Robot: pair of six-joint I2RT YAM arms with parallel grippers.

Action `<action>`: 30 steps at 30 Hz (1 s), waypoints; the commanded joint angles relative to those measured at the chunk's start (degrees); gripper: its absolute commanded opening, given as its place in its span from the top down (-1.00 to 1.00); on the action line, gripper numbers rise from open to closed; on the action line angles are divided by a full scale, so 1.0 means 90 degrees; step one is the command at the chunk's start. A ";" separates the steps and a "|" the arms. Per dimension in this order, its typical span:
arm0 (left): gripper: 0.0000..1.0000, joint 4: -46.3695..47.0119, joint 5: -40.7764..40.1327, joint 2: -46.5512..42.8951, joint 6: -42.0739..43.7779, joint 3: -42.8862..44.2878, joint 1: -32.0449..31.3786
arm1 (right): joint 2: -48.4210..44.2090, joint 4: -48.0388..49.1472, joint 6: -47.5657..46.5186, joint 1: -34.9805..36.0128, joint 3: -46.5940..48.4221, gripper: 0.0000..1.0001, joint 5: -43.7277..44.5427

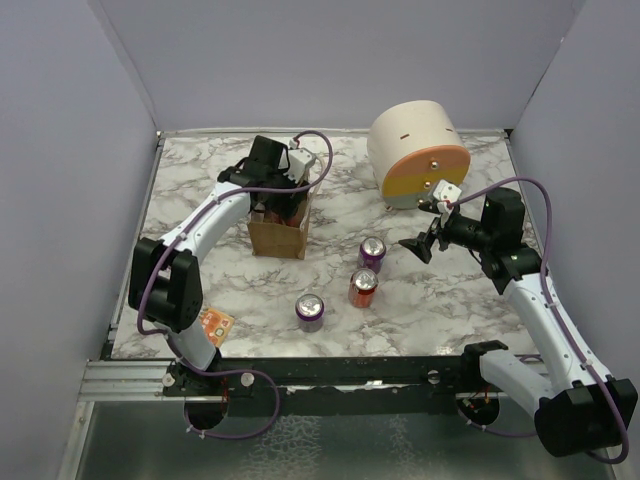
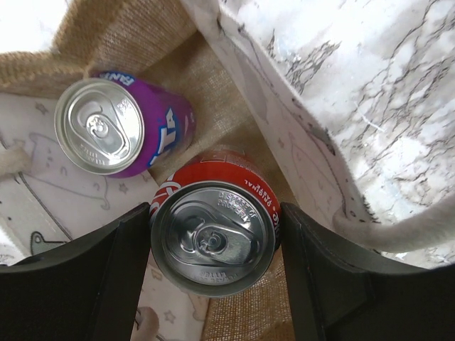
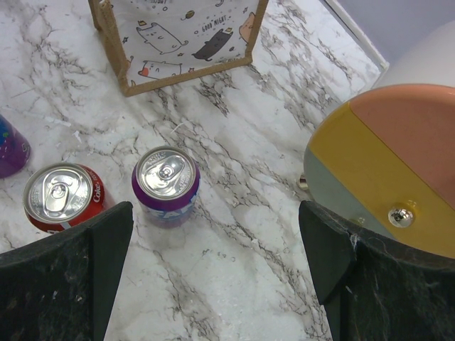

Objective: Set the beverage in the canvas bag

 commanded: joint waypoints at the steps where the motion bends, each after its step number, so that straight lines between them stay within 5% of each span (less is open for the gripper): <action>1: 1.00 0.0427 -0.0354 -0.0049 0.0165 -0.0037 0.0000 | -0.0113 0.0042 -0.0046 -0.0034 -0.0049 -0.99 -0.0026; 30: 1.00 0.0520 -0.0334 0.0668 -0.0326 0.0190 0.0359 | -0.0094 0.0043 -0.0048 -0.0033 -0.0053 -0.99 -0.0024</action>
